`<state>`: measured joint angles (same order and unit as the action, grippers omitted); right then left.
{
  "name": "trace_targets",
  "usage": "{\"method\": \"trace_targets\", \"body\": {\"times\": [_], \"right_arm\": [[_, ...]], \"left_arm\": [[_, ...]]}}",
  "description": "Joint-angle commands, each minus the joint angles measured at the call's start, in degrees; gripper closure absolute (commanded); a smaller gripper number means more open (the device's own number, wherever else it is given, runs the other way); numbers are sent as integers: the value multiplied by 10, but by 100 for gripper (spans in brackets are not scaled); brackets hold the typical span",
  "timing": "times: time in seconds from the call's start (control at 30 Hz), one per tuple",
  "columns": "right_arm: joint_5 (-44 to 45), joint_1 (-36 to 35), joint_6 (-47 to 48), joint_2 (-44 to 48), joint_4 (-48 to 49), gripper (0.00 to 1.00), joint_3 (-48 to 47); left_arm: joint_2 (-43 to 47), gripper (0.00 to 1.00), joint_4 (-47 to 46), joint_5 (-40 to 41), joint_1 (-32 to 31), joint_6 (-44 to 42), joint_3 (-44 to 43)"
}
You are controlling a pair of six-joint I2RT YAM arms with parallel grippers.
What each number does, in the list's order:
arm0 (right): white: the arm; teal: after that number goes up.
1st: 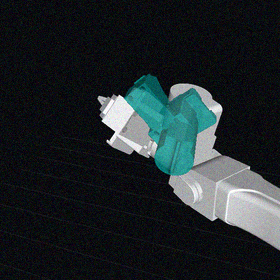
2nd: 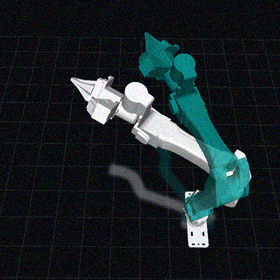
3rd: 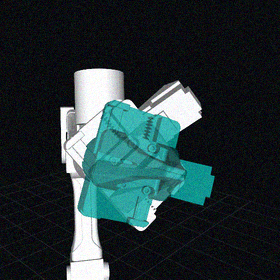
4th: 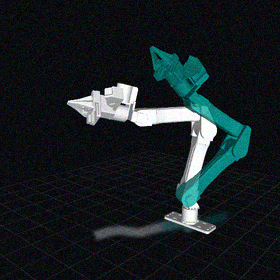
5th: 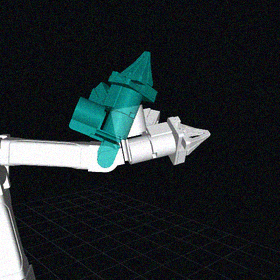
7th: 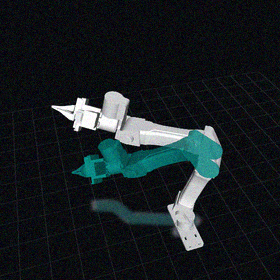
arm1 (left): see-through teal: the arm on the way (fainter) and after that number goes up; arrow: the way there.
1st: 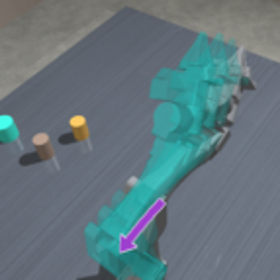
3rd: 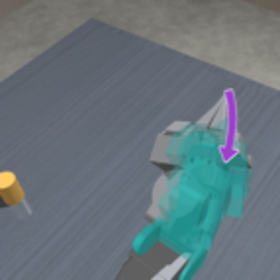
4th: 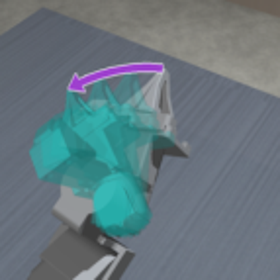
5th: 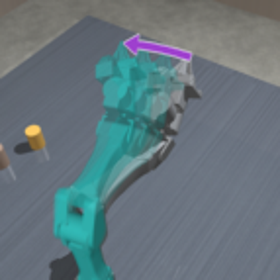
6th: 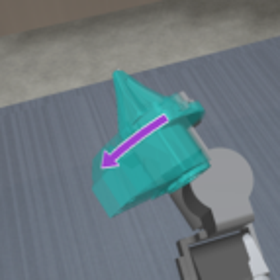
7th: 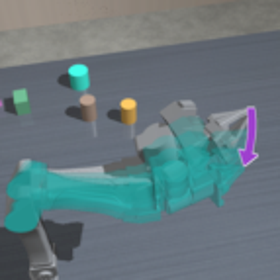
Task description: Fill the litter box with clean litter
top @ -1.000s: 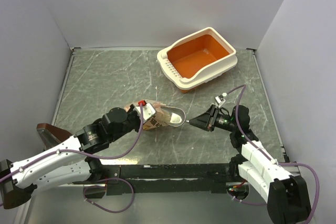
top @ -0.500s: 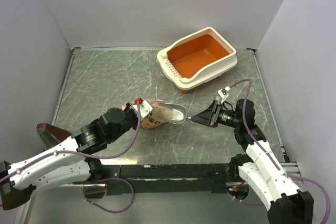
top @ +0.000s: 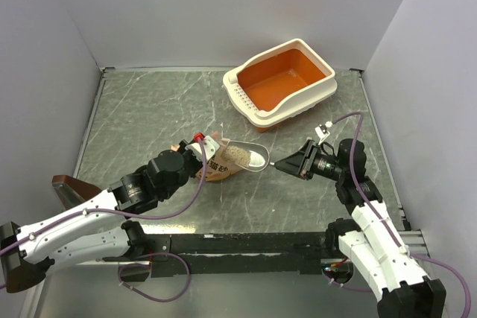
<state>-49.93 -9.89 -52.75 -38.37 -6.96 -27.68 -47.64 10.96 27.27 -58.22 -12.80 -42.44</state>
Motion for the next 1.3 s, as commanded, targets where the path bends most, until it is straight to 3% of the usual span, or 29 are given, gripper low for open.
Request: {"method": "trace_targets", "body": {"times": [0.0,0.3,0.57,0.97,1.27], "right_arm": [[16,6,-43,-1,16,100,-40],[49,10,-67,-19,0,100,-93],[127,11,-56,-69,-16,100,-166],[258,12,-53,-240,67,100,-263],[330,22,-4,-438,66,100,-393]], "left_arm": [[9,99,-21,38,0,-7,-18],[4,99,-15,86,0,-2,-13],[6,99,-20,55,1,5,9],[33,99,-23,16,0,26,38],[49,99,-27,20,0,20,50]]}}
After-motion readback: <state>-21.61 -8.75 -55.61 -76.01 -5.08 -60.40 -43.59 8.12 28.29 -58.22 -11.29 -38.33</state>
